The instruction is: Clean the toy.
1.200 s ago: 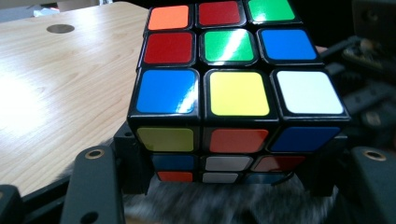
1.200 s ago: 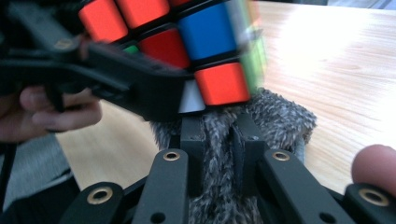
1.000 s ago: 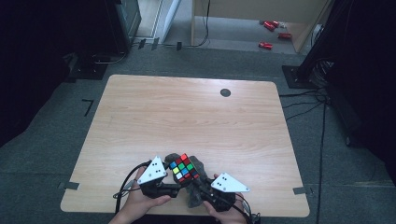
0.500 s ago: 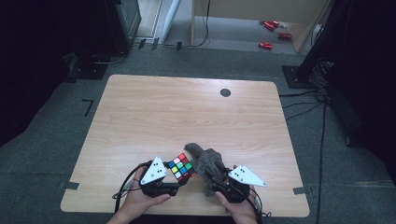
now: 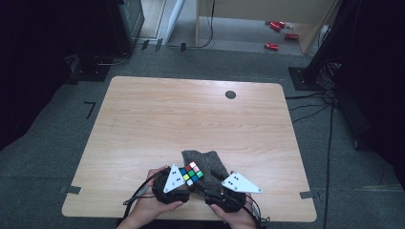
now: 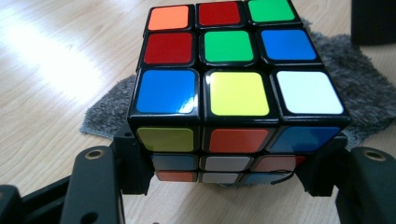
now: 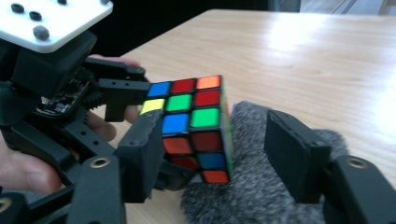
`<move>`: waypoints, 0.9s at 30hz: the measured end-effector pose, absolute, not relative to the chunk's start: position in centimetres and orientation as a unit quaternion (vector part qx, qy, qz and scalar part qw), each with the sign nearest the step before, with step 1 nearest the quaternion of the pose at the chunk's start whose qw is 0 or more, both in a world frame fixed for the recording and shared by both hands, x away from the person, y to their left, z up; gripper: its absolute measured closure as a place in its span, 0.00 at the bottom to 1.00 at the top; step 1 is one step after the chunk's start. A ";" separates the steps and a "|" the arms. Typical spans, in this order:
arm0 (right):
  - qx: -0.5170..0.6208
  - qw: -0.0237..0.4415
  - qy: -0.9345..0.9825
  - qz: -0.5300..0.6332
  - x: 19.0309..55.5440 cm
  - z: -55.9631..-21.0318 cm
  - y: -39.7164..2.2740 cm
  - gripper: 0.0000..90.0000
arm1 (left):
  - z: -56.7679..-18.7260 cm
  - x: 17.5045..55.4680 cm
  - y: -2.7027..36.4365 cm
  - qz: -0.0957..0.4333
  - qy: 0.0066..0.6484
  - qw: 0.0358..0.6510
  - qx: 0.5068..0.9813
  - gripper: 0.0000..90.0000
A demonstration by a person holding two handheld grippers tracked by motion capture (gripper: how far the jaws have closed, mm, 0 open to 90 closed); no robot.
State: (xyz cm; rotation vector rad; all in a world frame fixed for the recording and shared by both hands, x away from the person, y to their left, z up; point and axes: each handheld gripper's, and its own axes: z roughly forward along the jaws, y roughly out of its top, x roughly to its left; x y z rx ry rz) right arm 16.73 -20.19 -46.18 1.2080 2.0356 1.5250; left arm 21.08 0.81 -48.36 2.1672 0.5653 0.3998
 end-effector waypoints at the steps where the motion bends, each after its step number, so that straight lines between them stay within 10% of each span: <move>1: 0.424 0.160 0.715 0.533 16.7 -46.3 -20.0 0.40 | -48.4 21.0 0.7 0.161 0.224 0.418 0.866 0.39; 27: 0.445 0.099 0.722 0.519 17.5 -47.1 -19.5 0.34 | -48.5 19.9 -0.9 0.183 0.193 0.410 0.872 0.39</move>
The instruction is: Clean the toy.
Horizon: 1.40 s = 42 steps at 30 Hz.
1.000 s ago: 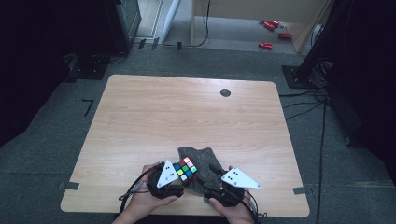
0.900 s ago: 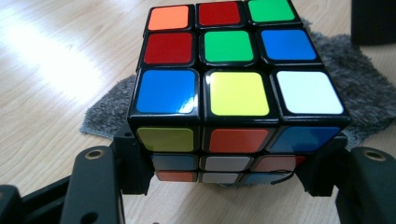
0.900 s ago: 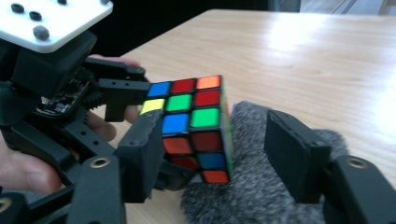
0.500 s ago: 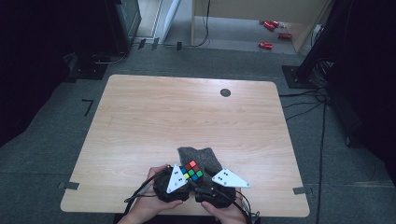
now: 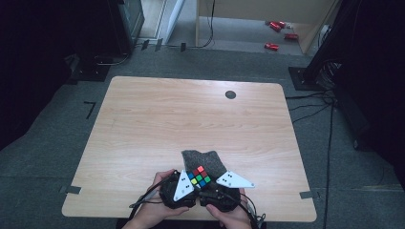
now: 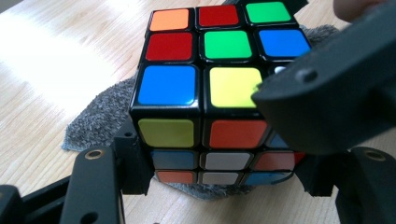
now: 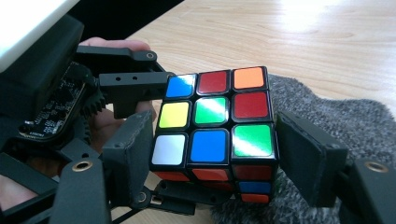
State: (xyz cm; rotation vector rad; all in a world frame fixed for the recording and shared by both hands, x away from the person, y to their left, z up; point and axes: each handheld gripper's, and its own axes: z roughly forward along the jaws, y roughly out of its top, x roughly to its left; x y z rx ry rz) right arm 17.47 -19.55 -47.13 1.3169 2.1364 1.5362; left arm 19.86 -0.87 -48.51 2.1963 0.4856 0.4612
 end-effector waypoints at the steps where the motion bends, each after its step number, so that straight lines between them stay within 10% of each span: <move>1: 0.445 0.094 0.721 0.522 17.5 -47.2 -19.7 0.34 | -48.5 19.9 -0.9 0.183 0.191 0.410 0.873 0.39; 42: 0.479 -0.025 0.660 0.578 18.5 -46.5 -22.7 0.38 | -49.3 20.1 0.4 0.177 0.183 0.477 0.841 0.34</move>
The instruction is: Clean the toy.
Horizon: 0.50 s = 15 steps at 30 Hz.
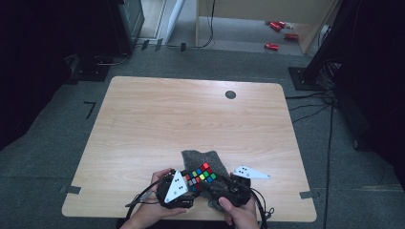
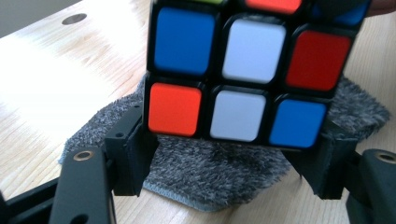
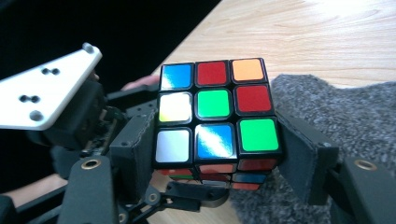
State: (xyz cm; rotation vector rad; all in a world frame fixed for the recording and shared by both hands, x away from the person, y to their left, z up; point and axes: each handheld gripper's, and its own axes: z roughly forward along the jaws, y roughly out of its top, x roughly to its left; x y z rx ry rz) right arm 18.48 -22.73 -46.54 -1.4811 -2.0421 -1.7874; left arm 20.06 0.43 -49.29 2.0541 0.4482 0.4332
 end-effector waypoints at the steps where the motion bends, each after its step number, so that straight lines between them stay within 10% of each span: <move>1: -0.479 0.029 -0.658 -0.581 18.5 -46.6 -22.8 0.38 | -49.3 20.1 0.4 0.177 0.180 0.481 0.839 0.34; 15: -0.486 0.089 -0.634 -0.595 18.9 -47.4 -22.9 0.38 | -49.1 19.5 0.4 0.211 0.158 0.501 0.824 0.37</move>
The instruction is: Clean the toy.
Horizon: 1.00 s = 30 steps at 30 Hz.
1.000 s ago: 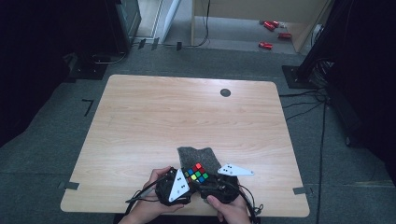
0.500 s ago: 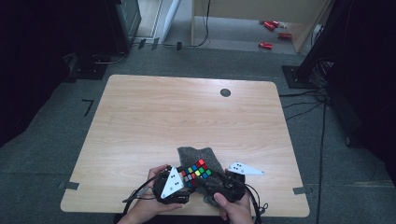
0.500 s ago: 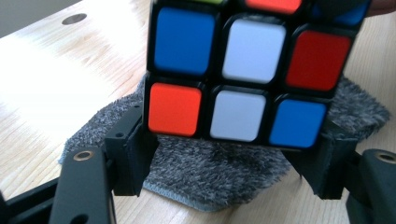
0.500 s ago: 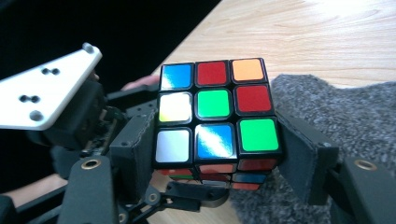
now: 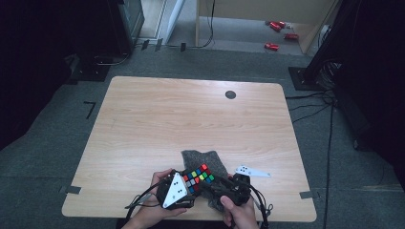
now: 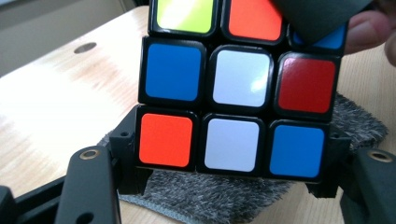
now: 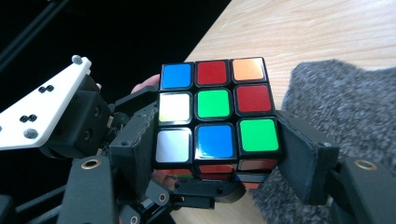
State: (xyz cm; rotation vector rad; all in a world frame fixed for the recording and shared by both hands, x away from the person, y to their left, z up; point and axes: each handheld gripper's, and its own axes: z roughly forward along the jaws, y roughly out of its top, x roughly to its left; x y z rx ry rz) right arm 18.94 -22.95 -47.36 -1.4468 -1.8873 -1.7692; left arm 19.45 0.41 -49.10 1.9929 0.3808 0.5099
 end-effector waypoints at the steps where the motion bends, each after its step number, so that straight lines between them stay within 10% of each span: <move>1: -0.486 0.089 -0.634 -0.595 18.9 -47.4 -22.9 0.38 | -49.1 19.5 0.4 0.211 0.158 0.501 0.824 0.37; 15: -0.436 0.011 -0.682 -0.587 18.4 -46.2 -23.1 0.33 | -48.6 19.9 1.9 0.187 0.165 0.495 0.833 0.38; 24: -0.432 -0.167 -0.723 -0.513 18.0 -46.2 -24.0 0.26 | -48.8 21.6 5.1 0.174 0.228 0.480 0.829 0.38; 30: -0.415 -0.202 -0.756 -0.464 17.9 -47.0 -22.7 0.18 | -48.7 22.2 6.1 0.173 0.253 0.475 0.825 0.38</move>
